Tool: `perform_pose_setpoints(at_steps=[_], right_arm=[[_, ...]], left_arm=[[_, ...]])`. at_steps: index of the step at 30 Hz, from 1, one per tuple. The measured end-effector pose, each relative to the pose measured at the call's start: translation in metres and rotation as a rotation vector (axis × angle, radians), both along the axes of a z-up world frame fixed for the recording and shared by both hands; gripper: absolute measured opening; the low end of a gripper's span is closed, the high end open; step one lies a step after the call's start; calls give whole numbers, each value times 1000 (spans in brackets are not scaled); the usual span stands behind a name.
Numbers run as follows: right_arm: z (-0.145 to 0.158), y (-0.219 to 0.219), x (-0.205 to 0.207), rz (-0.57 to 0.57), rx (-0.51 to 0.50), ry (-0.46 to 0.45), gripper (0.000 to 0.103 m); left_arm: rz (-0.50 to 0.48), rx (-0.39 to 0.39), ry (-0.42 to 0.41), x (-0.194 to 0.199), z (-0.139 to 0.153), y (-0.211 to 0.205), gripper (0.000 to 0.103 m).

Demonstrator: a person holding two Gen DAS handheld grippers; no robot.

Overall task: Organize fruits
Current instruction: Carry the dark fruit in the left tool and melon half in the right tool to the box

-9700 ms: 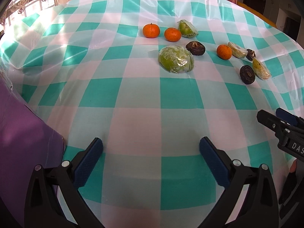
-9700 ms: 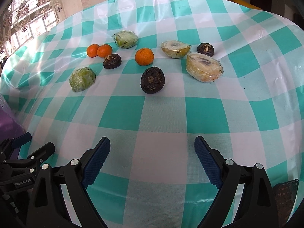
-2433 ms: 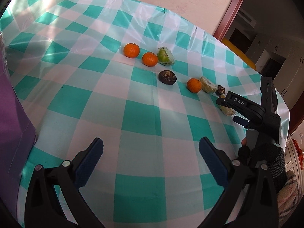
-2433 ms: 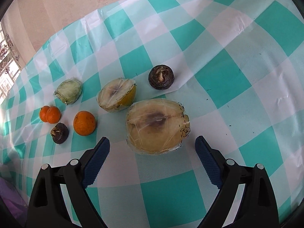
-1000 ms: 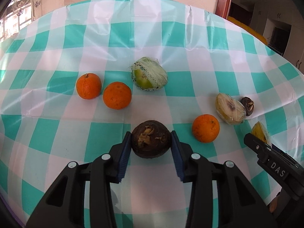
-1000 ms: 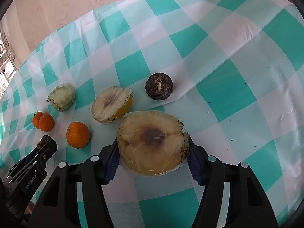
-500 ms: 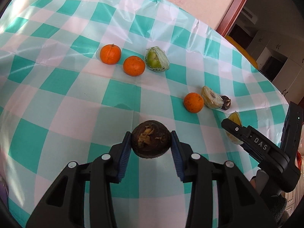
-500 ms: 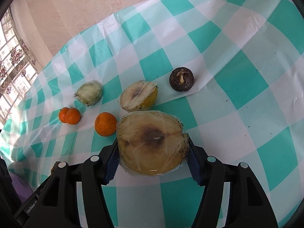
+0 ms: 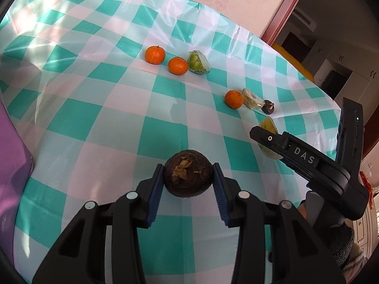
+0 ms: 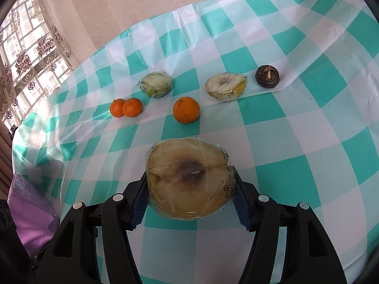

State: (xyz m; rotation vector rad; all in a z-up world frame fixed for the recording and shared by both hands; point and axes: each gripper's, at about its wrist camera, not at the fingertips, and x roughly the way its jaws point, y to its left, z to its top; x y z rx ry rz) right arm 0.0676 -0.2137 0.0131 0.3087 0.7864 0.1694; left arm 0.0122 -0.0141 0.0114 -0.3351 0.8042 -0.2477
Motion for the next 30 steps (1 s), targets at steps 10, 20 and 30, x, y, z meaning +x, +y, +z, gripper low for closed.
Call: perform_pose_setpoints(at_steps=[10,20,30], right_arm=[[0,30,-30,108,-13,1,61],[3,53,-60,198,-21,-25,61],[15,91,-92,256,-96,-105,61]], left_arm=[[65,32,-64,-50,5,18,41],[129,38,-219,-92,19,35,41],[231,155,-416,-165,66,56,42]])
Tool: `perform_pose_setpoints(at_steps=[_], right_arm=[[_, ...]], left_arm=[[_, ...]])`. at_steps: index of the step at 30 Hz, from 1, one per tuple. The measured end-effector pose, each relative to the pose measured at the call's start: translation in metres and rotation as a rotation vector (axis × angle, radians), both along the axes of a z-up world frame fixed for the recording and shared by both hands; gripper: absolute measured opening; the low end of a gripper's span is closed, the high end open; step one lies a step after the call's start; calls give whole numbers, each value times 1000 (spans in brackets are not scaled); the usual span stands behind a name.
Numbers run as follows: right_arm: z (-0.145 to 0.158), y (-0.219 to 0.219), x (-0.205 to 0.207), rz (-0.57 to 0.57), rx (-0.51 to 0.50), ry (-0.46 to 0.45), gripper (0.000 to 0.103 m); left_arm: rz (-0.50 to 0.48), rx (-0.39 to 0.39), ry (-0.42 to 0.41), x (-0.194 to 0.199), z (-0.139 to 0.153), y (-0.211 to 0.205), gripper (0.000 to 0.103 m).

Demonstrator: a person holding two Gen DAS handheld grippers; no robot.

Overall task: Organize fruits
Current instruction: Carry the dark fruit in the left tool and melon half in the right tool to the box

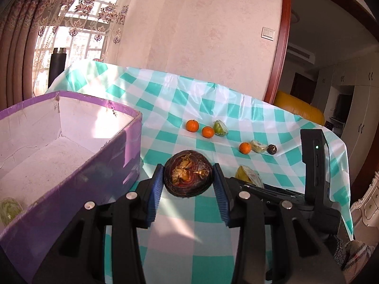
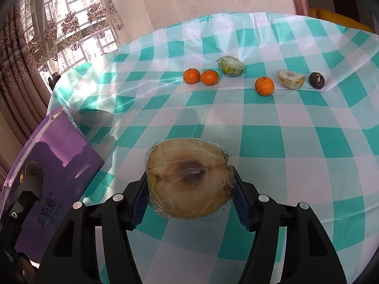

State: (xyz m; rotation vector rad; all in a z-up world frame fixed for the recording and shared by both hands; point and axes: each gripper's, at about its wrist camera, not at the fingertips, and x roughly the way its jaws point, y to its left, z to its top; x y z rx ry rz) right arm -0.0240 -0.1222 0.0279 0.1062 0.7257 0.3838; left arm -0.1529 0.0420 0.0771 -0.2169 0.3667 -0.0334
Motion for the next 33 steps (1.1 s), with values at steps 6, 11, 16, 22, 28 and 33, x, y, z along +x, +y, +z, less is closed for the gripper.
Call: perform_pose_setpoints(at_steps=[6,11,16,22,28,33], right_arm=[[12,35,-22,60,-93,-87,61],[25,56,-37,107,-132,-136,61],[43,78,-52,174,-130,-183,61],[68,112,-70,271,-77,-224,61],[90,152,-85,378,-52,-274,61],[96,198,-88,465,-148,-267,61]], left_arm=[[110,9,-53,-35,29,31,42],[208,-38,-13,-57,37,68,42],[314,-14,29,-76,38,95,42],[414,-20,73,-91,35,126,42],[460,-28,184,-84,25,152,42],[471,44,278,-75,14,153,42]])
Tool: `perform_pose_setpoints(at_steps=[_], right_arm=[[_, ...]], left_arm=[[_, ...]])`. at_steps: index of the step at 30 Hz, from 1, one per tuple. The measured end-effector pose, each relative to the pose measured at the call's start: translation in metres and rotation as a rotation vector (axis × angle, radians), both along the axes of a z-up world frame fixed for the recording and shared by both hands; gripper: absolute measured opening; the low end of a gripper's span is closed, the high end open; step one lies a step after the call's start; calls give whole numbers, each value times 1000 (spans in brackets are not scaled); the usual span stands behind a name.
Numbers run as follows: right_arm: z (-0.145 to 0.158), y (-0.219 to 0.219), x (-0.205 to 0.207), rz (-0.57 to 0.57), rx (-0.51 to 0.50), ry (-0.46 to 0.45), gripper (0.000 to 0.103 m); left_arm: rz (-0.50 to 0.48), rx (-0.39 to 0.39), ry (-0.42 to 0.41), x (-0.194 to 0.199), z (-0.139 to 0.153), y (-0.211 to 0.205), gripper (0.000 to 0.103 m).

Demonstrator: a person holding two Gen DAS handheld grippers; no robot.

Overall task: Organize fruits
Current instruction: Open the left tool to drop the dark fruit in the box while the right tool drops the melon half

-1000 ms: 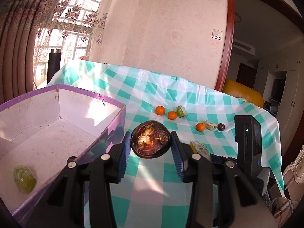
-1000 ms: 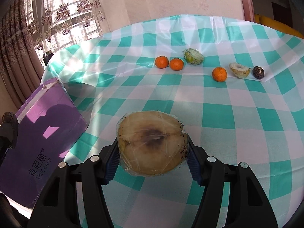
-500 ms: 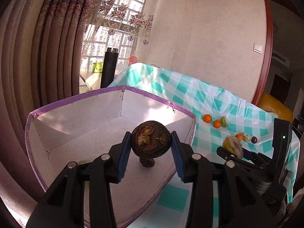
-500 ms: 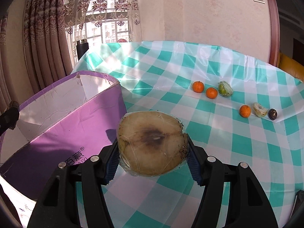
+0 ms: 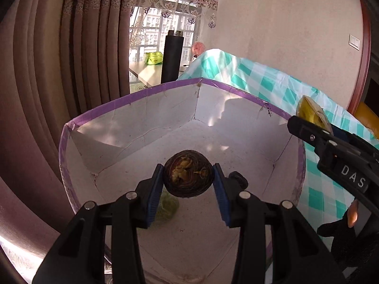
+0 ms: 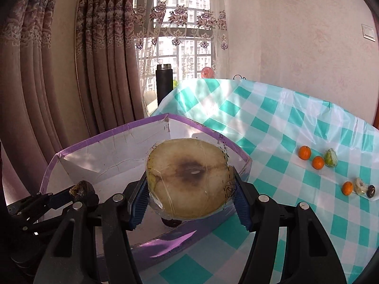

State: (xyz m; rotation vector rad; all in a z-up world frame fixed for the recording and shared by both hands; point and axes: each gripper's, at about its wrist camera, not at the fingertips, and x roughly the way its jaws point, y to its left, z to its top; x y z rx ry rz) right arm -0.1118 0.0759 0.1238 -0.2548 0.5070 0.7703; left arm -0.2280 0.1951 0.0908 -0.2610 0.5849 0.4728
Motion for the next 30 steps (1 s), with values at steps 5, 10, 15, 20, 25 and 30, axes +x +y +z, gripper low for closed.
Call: perform_pose_setpoints(at_steps=[5,10,15,20,25,30], right_arm=[[-19,50,9,41,-241,14,61],[-42,76,23,72,-404,81,61],[-59,88,21,77,-512,62,61],[-60,85,23,82,-511,77,65],[-58,82,25,75,-492,69,75],[-56,80,24,66,-462,53,80]], left_arm=[[-10,42,75,6,-5,-5,42],[-27,62,138,9,-8,-2,42],[-32,65,170,10,-8,3,48],[-32,63,177,13,-8,3,54],[-31,58,178,12,-6,2,56],[-12,71,183,11,-5,1,65]])
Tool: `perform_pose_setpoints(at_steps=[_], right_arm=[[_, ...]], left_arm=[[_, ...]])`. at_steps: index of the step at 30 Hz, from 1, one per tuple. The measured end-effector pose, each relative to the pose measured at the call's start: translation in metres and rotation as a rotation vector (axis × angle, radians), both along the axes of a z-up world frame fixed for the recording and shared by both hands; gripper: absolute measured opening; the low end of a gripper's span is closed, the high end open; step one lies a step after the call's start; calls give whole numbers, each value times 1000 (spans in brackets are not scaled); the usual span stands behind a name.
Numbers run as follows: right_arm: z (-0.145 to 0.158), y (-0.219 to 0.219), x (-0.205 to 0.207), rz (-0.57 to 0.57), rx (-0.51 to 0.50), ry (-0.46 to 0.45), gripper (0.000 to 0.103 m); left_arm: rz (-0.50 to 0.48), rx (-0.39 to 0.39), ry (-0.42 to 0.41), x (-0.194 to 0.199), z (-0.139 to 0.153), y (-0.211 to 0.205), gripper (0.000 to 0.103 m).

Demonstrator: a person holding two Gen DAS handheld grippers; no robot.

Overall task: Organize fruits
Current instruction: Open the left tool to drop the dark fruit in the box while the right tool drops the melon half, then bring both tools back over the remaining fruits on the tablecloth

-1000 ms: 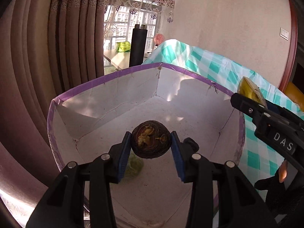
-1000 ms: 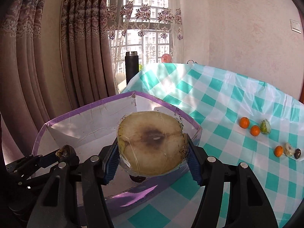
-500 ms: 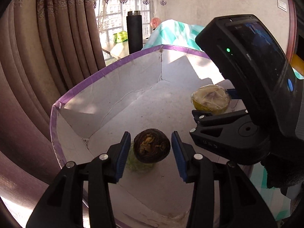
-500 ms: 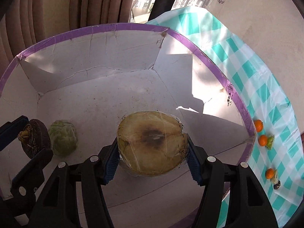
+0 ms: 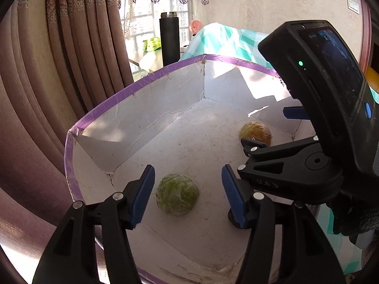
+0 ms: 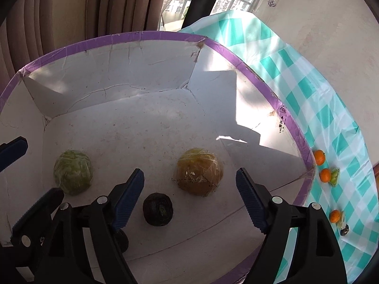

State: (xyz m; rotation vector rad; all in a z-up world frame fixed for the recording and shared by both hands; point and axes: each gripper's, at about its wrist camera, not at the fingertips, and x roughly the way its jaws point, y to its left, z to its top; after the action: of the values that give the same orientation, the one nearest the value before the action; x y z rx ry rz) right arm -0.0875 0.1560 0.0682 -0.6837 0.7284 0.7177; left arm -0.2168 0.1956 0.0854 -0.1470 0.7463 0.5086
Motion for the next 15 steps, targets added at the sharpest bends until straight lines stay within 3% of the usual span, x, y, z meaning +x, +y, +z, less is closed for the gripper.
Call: perform_pose_setpoints(at_steps=[2,9,11,15], right_arm=[[2,-1,0,-1,20,-6,81],[8,-9,-2,-10,129,-35,82],[16,-21,-2,-27,217,-53,82],[42,-68,2,-63,481,-93,86]], left_arm=[[58,13,15,0,-1,5,79],[57,38,-14,-2,2,5,85],[89,54,-56,-6,7,3,93],[125,146,-211,-22,31,-14,96]])
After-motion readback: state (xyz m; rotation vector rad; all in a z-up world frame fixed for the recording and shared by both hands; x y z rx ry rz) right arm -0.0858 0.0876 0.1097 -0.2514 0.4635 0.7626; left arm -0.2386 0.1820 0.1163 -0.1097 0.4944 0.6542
